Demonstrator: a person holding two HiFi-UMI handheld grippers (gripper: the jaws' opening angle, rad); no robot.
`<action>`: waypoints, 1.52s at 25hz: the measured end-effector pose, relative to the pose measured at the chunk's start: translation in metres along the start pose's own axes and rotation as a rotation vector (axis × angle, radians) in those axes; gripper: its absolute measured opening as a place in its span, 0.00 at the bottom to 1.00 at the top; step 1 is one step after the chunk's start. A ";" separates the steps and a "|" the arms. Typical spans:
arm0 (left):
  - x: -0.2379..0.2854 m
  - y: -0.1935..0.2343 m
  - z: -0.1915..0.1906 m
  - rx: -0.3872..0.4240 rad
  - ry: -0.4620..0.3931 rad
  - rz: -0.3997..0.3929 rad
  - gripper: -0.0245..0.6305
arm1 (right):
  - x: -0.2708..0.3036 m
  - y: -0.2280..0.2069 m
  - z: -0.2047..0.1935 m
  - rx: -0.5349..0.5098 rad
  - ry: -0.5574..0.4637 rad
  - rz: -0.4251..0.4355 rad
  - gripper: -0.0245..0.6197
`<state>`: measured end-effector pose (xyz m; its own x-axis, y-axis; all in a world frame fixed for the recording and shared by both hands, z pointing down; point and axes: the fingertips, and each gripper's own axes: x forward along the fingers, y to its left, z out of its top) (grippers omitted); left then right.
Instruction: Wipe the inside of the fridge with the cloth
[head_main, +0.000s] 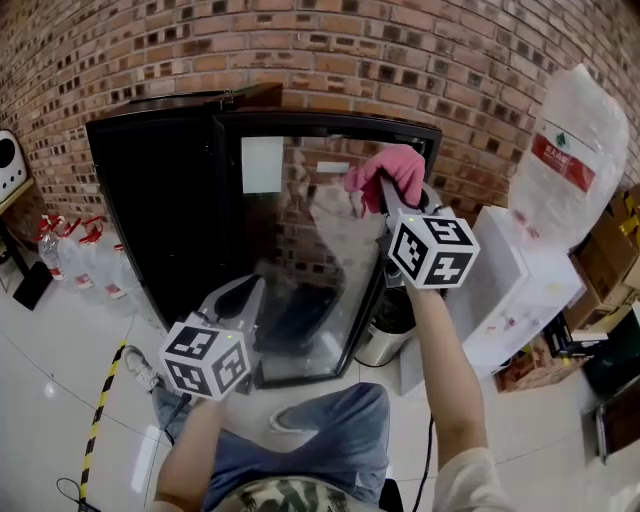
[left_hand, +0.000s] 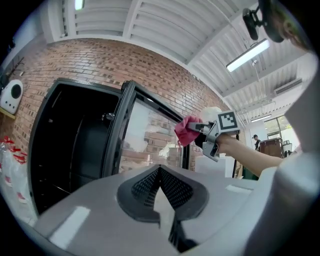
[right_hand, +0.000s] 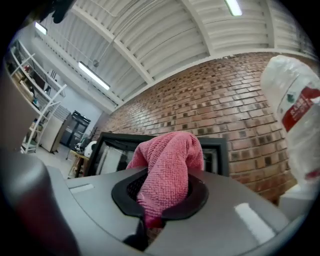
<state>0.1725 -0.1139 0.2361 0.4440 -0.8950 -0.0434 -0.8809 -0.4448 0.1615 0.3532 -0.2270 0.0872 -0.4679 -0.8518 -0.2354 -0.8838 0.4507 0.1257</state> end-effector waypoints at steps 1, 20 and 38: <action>-0.003 -0.002 -0.002 -0.004 0.001 0.002 0.02 | -0.004 -0.015 -0.004 -0.001 0.011 -0.031 0.08; -0.044 0.024 -0.036 0.014 0.022 0.146 0.02 | -0.003 0.201 -0.087 0.205 -0.009 0.285 0.08; -0.042 0.026 -0.062 -0.014 0.026 0.170 0.02 | -0.010 0.202 -0.157 0.062 0.082 0.288 0.08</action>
<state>0.1412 -0.0857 0.3029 0.2931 -0.9560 0.0114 -0.9415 -0.2865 0.1776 0.1797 -0.1690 0.2662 -0.7000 -0.7040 -0.1199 -0.7142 0.6902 0.1164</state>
